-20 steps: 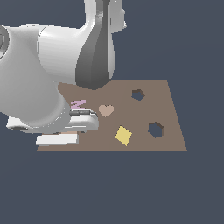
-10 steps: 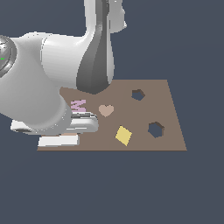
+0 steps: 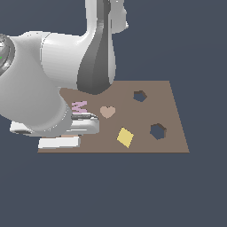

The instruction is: Insert a designated object into the corresponding slot on a board.

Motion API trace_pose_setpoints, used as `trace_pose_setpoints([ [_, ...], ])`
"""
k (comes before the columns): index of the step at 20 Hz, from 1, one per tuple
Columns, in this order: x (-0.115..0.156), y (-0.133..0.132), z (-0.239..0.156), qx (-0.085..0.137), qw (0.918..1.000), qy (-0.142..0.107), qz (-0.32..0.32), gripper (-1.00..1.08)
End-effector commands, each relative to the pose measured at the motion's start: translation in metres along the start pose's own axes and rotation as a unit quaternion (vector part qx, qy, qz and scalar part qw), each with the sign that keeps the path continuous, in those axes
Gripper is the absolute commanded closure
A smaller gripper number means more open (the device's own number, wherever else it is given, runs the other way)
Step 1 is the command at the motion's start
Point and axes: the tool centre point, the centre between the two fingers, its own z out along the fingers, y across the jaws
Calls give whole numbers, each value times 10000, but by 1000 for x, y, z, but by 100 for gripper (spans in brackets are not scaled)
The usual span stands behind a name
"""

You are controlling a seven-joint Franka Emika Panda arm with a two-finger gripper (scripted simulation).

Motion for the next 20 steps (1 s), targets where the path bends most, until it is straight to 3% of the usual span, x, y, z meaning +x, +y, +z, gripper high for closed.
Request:
trace_pose_setpoints([
  [1,0,0,0,0,10000,1,-1,108],
  [10,-4,-22,-1,0,9999,0,119,108],
  [20,-13,-98,-3,0,9986,-1,533,108],
])
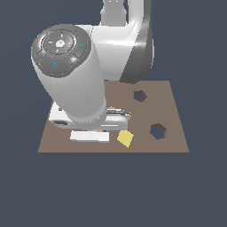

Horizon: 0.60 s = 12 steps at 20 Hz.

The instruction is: Insert a designated object into the corresponding slot on a board.

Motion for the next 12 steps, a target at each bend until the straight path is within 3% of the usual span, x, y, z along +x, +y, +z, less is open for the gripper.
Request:
trace_pose_setpoints([
  [1,-4,-24,-1,2,9999,3,124,108],
  [12,-13,-131,-3,3,9976,1,691,108],
])
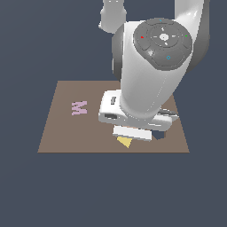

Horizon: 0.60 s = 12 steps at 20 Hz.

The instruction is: Insert a designated object into the corresponding slot on a board.

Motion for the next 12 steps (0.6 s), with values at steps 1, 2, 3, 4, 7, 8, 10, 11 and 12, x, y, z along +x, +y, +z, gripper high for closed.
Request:
trace_pose_setpoints([
  [1,-3,-24,-1,0,9999,3,132,108],
  [2,-4,-32,-1,0,9998,2,178,108],
  [3,-5,-41,-1,0,9998,2,222,108],
  [4,-6,-48,-1,1,9997,2,262,108],
  [7,-7,-68,-2,1,9993,2,368,108],
  [8,-7,-74,-2,1,9992,2,397,108],
  [10,-7,-84,-2,1,9990,2,448,108],
  [11,-7,-87,-2,1,9989,2,469,108],
  [12,-6,-91,-2,1,9988,2,487,108],
])
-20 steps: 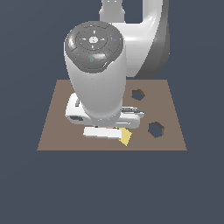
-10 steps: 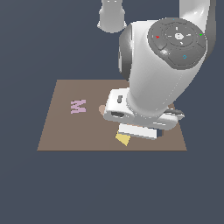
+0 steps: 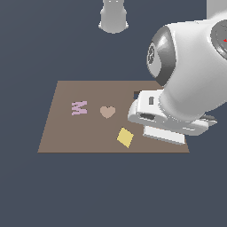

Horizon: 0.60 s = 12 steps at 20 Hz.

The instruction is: Insert a designated object into the corresponding slot on a board.

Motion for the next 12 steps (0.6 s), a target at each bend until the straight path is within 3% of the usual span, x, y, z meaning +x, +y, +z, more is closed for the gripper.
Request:
trace_pose_setpoints([
  [1,0,-8,-1,-1,10000,3,59,108],
  [12,1,-14,8,-1,10000,4,91,108],
])
